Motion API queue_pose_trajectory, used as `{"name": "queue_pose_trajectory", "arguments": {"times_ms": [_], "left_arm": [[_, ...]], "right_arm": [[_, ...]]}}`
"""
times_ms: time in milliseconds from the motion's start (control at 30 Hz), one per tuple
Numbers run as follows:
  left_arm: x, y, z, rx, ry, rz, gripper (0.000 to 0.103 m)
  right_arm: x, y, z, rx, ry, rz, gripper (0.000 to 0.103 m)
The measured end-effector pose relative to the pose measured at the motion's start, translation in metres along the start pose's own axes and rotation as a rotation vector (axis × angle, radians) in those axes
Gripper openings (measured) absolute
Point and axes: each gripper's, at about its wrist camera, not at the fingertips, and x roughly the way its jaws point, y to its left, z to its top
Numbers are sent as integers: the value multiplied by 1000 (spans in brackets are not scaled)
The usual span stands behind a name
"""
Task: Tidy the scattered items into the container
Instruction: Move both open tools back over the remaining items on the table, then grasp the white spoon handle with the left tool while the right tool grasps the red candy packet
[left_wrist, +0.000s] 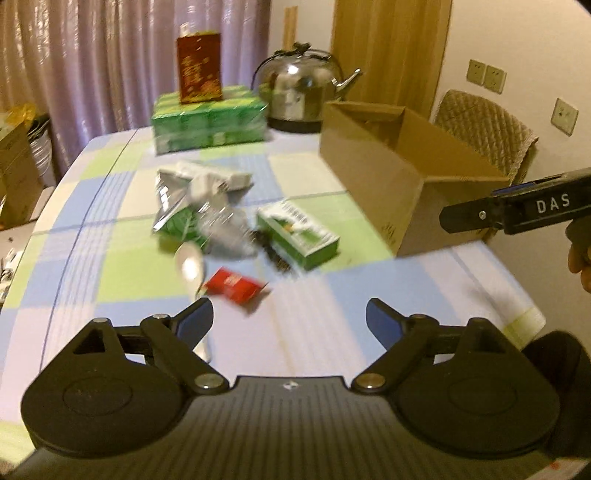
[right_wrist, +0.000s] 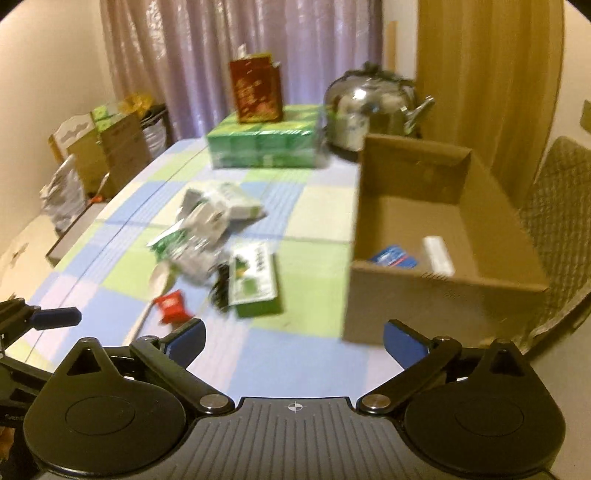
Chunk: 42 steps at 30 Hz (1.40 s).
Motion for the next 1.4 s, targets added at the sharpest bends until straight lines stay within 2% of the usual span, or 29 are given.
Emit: {"name": "queue_pose_trajectory", "arguments": {"times_ms": [333, 700, 900, 967, 1000, 1133, 1200, 1400], "left_arm": [[8, 40, -17, -42, 44, 73, 87], [56, 63, -14, -47, 103, 83, 86], [87, 77, -6, -52, 128, 77, 74], [95, 82, -4, -43, 135, 81, 66], [98, 83, -3, -39, 138, 80, 65], [111, 89, -2, -29, 164, 61, 44], [116, 90, -2, -23, 176, 53, 38], [123, 94, -2, -31, 164, 44, 20]], "right_arm": [[32, 24, -20, -31, 66, 33, 101], [68, 28, -20, -60, 83, 61, 101], [92, 34, -17, -87, 90, 71, 100], [98, 36, -15, -103, 90, 77, 100], [102, 38, -14, -110, 90, 81, 97], [116, 43, -13, -130, 102, 100, 85], [123, 45, -14, -140, 114, 105, 75], [138, 54, -17, -156, 133, 128, 69]]}}
